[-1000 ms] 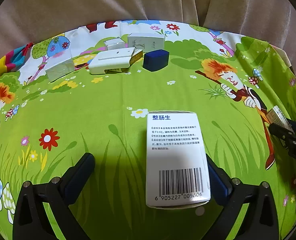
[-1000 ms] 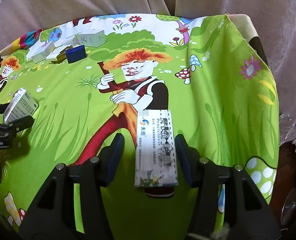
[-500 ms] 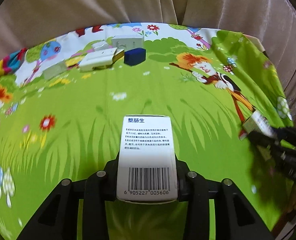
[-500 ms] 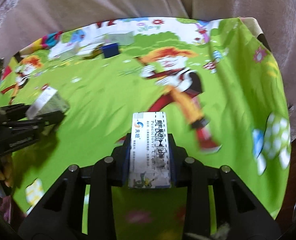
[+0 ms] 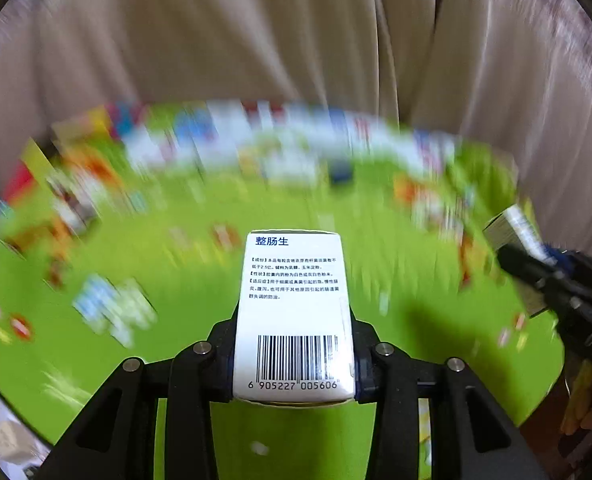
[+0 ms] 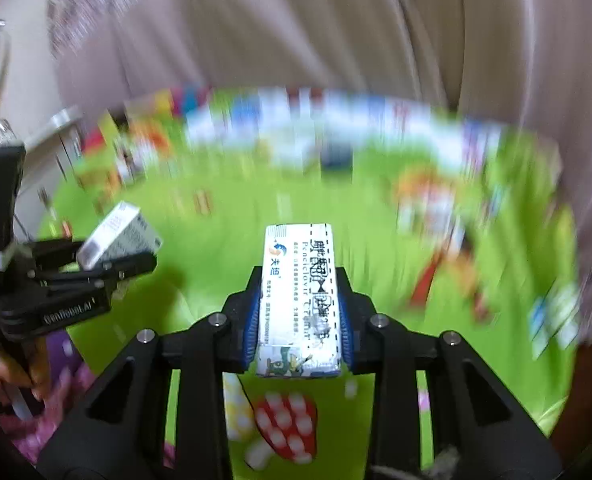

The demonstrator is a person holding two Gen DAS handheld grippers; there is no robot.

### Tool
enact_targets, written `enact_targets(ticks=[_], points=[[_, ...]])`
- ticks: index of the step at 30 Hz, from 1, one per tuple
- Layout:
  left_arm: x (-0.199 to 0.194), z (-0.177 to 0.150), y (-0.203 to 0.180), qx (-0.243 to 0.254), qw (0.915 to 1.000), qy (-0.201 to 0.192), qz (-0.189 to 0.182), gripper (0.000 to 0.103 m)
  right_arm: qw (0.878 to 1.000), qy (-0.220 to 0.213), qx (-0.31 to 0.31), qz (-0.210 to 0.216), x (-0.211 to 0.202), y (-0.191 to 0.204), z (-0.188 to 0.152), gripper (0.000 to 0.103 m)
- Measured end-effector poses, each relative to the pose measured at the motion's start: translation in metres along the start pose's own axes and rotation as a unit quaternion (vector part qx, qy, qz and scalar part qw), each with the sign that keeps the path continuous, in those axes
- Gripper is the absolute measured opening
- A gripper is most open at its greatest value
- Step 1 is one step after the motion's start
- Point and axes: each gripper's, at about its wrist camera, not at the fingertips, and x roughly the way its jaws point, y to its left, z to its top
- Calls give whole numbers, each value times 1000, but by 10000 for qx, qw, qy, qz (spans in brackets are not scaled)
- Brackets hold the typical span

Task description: Organize rigid objects

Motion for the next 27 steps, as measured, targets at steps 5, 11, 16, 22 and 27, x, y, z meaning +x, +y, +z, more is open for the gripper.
enact_targets(ticks=[5, 11, 16, 22, 27], points=[[-132, 38, -3, 112, 9679, -2466, 472, 41, 9651, -2543, -421, -473, -125, 35, 49, 37], [-200, 35, -7, 121, 9344, -3515, 575, 41, 9112, -3996, -673, -747, -199, 64, 43, 37], [-218, 30, -11, 292, 9229, -3762, 771, 41, 8914, -4390, -784, -809, -221, 78, 38, 37], [-219, 27, 4, 44, 9338, -3511, 692, 41, 8968, -4284, -893, -653, -218, 87, 41, 37], [-211, 18, 25, -146, 9428, -3239, 775, 41, 9089, -4041, -933, -436, -207, 92, 41, 37]])
